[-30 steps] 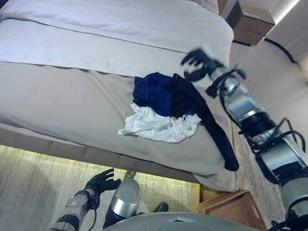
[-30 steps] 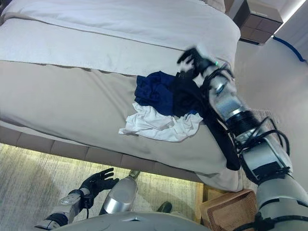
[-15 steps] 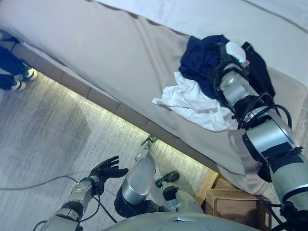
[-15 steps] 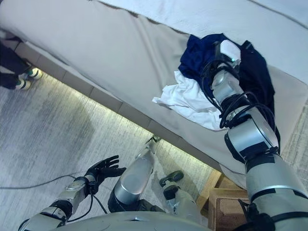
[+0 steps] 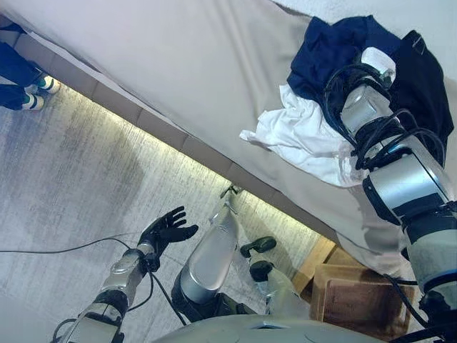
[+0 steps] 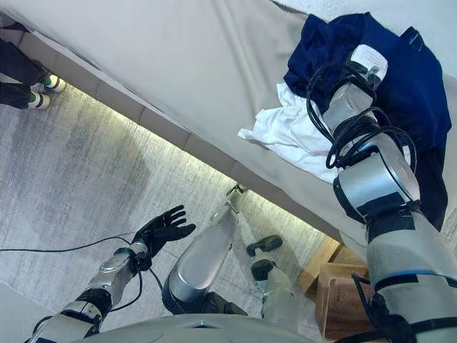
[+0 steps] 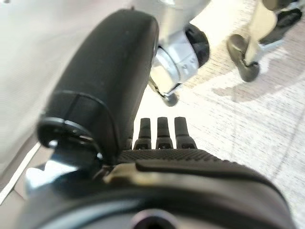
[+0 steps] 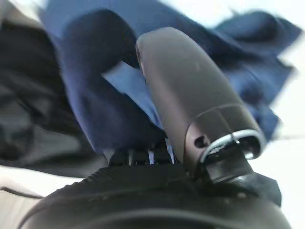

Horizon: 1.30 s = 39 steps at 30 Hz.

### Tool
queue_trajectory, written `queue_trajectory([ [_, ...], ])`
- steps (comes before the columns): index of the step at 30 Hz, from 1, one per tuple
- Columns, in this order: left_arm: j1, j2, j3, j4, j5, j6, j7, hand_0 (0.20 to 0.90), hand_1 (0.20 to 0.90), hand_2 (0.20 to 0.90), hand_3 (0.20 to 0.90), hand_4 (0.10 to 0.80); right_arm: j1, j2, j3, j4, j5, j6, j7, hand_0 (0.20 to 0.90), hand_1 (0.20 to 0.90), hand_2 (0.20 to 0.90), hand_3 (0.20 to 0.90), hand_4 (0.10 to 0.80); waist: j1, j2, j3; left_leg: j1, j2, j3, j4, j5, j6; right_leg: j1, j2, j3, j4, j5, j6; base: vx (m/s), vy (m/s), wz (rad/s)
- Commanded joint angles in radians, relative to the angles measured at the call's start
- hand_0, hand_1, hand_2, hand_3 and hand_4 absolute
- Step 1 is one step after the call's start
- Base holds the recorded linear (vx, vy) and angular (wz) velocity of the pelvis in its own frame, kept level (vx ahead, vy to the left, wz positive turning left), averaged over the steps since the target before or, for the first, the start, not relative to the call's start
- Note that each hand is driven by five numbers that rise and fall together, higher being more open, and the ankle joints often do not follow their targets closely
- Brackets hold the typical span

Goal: Pick up the clothes from the bed and place them into the basket

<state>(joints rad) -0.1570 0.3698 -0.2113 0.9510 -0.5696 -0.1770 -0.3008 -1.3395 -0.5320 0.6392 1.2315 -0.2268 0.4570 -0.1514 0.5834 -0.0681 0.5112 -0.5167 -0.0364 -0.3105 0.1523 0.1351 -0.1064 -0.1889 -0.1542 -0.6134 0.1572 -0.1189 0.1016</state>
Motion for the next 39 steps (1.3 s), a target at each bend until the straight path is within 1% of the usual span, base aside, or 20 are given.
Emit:
queue_trajectory([
  [1, 0.097, 0.076, -0.033, -0.012, -0.025, -0.020, -0.016, 0.900, 0.900, 0.900, 0.900, 0.800, -0.143, -0.089, 0.081, -0.087, 0.002, -0.083, -0.121, 0.300, 0.300, 0.300, 0.200, 0.100, -0.015, -0.042, 0.009, 0.025, 0.007, 0.116, -0.051, -0.093, 0.100, -0.014, -0.027, -0.010, 0.080, 0.059, -0.002, 0.035, -0.103, 0.00],
  [4, 0.103, 0.084, -0.029, -0.004, -0.016, -0.018, -0.004, 0.900, 0.900, 0.900, 0.900, 0.800, -0.166, -0.103, 0.075, -0.152, 0.067, -0.134, -0.187, 0.300, 0.300, 0.300, 0.200, 0.100, -0.029, -0.053, 0.009, 0.042, 0.012, 0.117, -0.053, -0.103, 0.098, -0.011, -0.017, 0.011, 0.074, 0.057, -0.003, 0.023, -0.069, -0.01],
  [6, 0.107, 0.085, -0.023, 0.008, -0.006, -0.020, 0.007, 0.900, 0.900, 0.900, 0.900, 0.800, -0.172, -0.117, 0.061, -0.205, 0.112, -0.172, -0.240, 0.300, 0.300, 0.300, 0.200, 0.100, -0.044, -0.063, 0.009, 0.062, 0.014, 0.121, -0.045, -0.118, 0.099, -0.003, -0.008, 0.034, 0.070, 0.052, -0.005, 0.031, -0.058, -0.06],
  [9, 0.109, 0.082, -0.019, 0.027, 0.007, -0.019, 0.029, 0.900, 0.900, 0.900, 0.900, 0.800, -0.168, -0.130, 0.024, -0.304, 0.196, -0.239, -0.364, 0.300, 0.300, 0.300, 0.200, 0.100, -0.070, -0.076, 0.009, 0.105, 0.012, 0.132, -0.028, -0.146, 0.102, 0.025, 0.008, 0.077, 0.055, 0.048, -0.009, 0.038, -0.054, -0.14],
  [10, 0.110, 0.081, -0.019, 0.028, 0.010, -0.021, 0.032, 0.900, 0.900, 0.900, 0.900, 0.800, -0.163, -0.132, 0.016, -0.319, 0.213, -0.260, -0.401, 0.300, 0.300, 0.300, 0.200, 0.100, -0.072, -0.077, 0.009, 0.112, 0.012, 0.133, -0.026, -0.151, 0.102, 0.030, 0.010, 0.082, 0.052, 0.048, -0.010, 0.053, -0.066, -0.24],
  [11, 0.108, 0.079, -0.010, 0.036, 0.015, -0.014, 0.041, 0.900, 0.900, 0.900, 0.900, 0.800, -0.152, -0.144, -0.024, -0.375, 0.219, -0.287, -0.449, 0.300, 0.300, 0.300, 0.200, 0.100, -0.086, -0.083, 0.009, 0.146, 0.013, 0.140, -0.023, -0.165, 0.104, 0.052, 0.015, 0.103, 0.044, 0.046, -0.010, 0.051, -0.064, -0.21],
  [12, 0.108, 0.080, -0.006, 0.038, 0.020, -0.012, 0.045, 0.900, 0.900, 0.900, 0.900, 0.800, -0.143, -0.151, -0.042, -0.395, 0.225, -0.306, -0.479, 0.300, 0.300, 0.300, 0.200, 0.100, -0.091, -0.086, 0.008, 0.164, 0.014, 0.143, -0.025, -0.170, 0.104, 0.066, 0.019, 0.113, 0.036, 0.046, -0.010, 0.065, -0.092, -0.18],
  [13, 0.113, 0.078, -0.002, 0.043, 0.035, -0.016, 0.047, 0.900, 0.900, 0.900, 0.900, 0.800, -0.128, -0.162, -0.077, -0.427, 0.239, -0.349, -0.536, 0.300, 0.300, 0.300, 0.200, 0.100, -0.102, -0.091, -0.002, 0.189, 0.015, 0.149, -0.034, -0.177, 0.105, 0.084, 0.025, 0.126, 0.021, 0.047, -0.009, 0.069, -0.079, -0.22],
  [16, 0.128, 0.075, 0.008, 0.057, 0.064, 0.004, 0.058, 0.900, 0.900, 0.900, 0.900, 0.800, -0.069, -0.202, -0.179, -0.539, 0.245, -0.384, -0.599, 0.300, 0.300, 0.300, 0.200, 0.100, -0.142, -0.102, -0.067, 0.256, 0.021, 0.169, -0.066, -0.192, 0.108, 0.129, 0.041, 0.171, -0.024, 0.049, -0.006, 0.094, -0.065, -0.33],
  [17, 0.131, 0.075, 0.007, 0.060, 0.073, 0.006, 0.058, 0.900, 0.900, 0.900, 0.900, 0.800, -0.053, -0.213, -0.201, -0.561, 0.248, -0.396, -0.619, 0.300, 0.300, 0.300, 0.200, 0.100, -0.152, -0.103, -0.082, 0.272, 0.022, 0.175, -0.074, -0.195, 0.109, 0.138, 0.043, 0.180, -0.033, 0.049, -0.005, 0.080, -0.066, -0.36],
  [19, 0.141, 0.069, 0.001, 0.067, 0.093, 0.019, 0.065, 0.900, 0.900, 0.900, 0.900, 0.800, 0.002, -0.258, -0.262, -0.625, 0.264, -0.401, -0.645, 0.300, 0.300, 0.300, 0.200, 0.100, -0.186, -0.099, -0.139, 0.322, 0.023, 0.191, -0.096, -0.200, 0.112, 0.166, 0.051, 0.207, -0.059, 0.050, -0.004, 0.075, -0.054, -0.34],
  [20, 0.145, 0.067, 0.002, 0.071, 0.099, 0.024, 0.065, 0.900, 0.900, 0.900, 0.900, 0.800, 0.017, -0.271, -0.277, -0.639, 0.274, -0.401, -0.640, 0.300, 0.300, 0.300, 0.200, 0.100, -0.195, -0.099, -0.154, 0.336, 0.021, 0.195, -0.102, -0.202, 0.114, 0.174, 0.053, 0.213, -0.066, 0.050, -0.003, -0.001, -0.019, -0.31],
  [21, 0.151, 0.065, 0.001, 0.075, 0.114, 0.026, 0.065, 0.900, 0.900, 0.900, 0.900, 0.800, 0.045, -0.295, -0.302, -0.658, 0.284, -0.396, -0.643, 0.300, 0.300, 0.300, 0.200, 0.100, -0.210, -0.096, -0.175, 0.345, 0.014, 0.207, -0.106, -0.181, 0.121, 0.177, 0.050, 0.210, -0.077, 0.071, -0.006, 0.007, -0.009, -0.27],
  [23, 0.159, 0.060, 0.001, 0.082, 0.132, 0.035, 0.068, 0.900, 0.900, 0.900, 0.900, 0.800, 0.083, -0.326, -0.335, -0.676, 0.297, -0.404, -0.641, 0.300, 0.300, 0.300, 0.200, 0.100, -0.231, -0.093, -0.210, 0.377, 0.016, 0.218, -0.122, -0.183, 0.124, 0.194, 0.054, 0.222, -0.089, 0.072, -0.004, 0.040, -0.041, -0.25],
  [24, 0.169, 0.053, -0.002, 0.091, 0.150, 0.043, 0.074, 0.900, 0.900, 0.900, 0.900, 0.800, 0.115, -0.356, -0.368, -0.699, 0.302, -0.401, -0.639, 0.300, 0.300, 0.300, 0.200, 0.100, -0.257, -0.089, -0.246, 0.408, 0.017, 0.234, -0.136, -0.184, 0.125, 0.211, 0.057, 0.235, -0.098, 0.070, -0.001, 0.069, -0.065, -0.23],
  [28, 0.176, 0.033, -0.011, 0.138, 0.197, 0.074, 0.085, 0.900, 0.900, 0.900, 0.900, 0.800, 0.169, -0.419, -0.424, -0.739, 0.305, -0.407, -0.654, 0.300, 0.300, 0.300, 0.200, 0.100, -0.317, -0.072, -0.327, 0.487, 0.019, 0.272, -0.177, -0.186, 0.125, 0.246, 0.067, 0.272, -0.118, 0.067, -0.005, 0.054, -0.072, -0.30],
  [29, 0.175, 0.029, -0.011, 0.144, 0.221, 0.082, 0.085, 0.900, 0.900, 0.900, 0.900, 0.800, 0.177, -0.431, -0.432, -0.743, 0.296, -0.412, -0.676, 0.300, 0.300, 0.300, 0.200, 0.100, -0.327, -0.069, -0.340, 0.499, 0.020, 0.278, -0.183, -0.186, 0.125, 0.250, 0.069, 0.280, -0.122, 0.068, -0.005, 0.022, -0.070, -0.30],
  [31, 0.174, 0.024, -0.014, 0.161, 0.238, 0.105, 0.086, 0.900, 0.900, 0.900, 0.900, 0.800, 0.188, -0.462, -0.447, -0.757, 0.304, -0.406, -0.670, 0.300, 0.300, 0.300, 0.200, 0.100, -0.356, -0.059, -0.370, 0.527, 0.022, 0.298, -0.197, -0.187, 0.123, 0.258, 0.071, 0.294, -0.124, 0.067, -0.007, 0.014, -0.051, -0.35],
  [34, 0.167, 0.017, -0.019, 0.182, 0.273, 0.144, 0.068, 0.900, 0.900, 0.900, 0.900, 0.800, 0.210, -0.530, -0.464, -0.760, 0.338, -0.395, -0.618, 0.300, 0.300, 0.300, 0.200, 0.100, -0.411, -0.034, -0.423, 0.569, 0.022, 0.331, -0.228, -0.178, 0.116, 0.269, 0.081, 0.326, -0.134, 0.068, -0.014, 0.005, -0.045, -0.35],
  [39, 0.153, 0.002, -0.032, 0.172, 0.301, 0.171, 0.042, 0.900, 0.900, 0.900, 0.900, 0.800, 0.295, -0.586, -0.493, -0.729, 0.340, -0.362, -0.493, 0.300, 0.300, 0.300, 0.200, 0.100, -0.469, -0.011, -0.456, 0.600, 0.024, 0.373, -0.240, -0.182, 0.106, 0.286, 0.094, 0.367, -0.165, 0.072, -0.022, 0.004, -0.069, -0.27],
])
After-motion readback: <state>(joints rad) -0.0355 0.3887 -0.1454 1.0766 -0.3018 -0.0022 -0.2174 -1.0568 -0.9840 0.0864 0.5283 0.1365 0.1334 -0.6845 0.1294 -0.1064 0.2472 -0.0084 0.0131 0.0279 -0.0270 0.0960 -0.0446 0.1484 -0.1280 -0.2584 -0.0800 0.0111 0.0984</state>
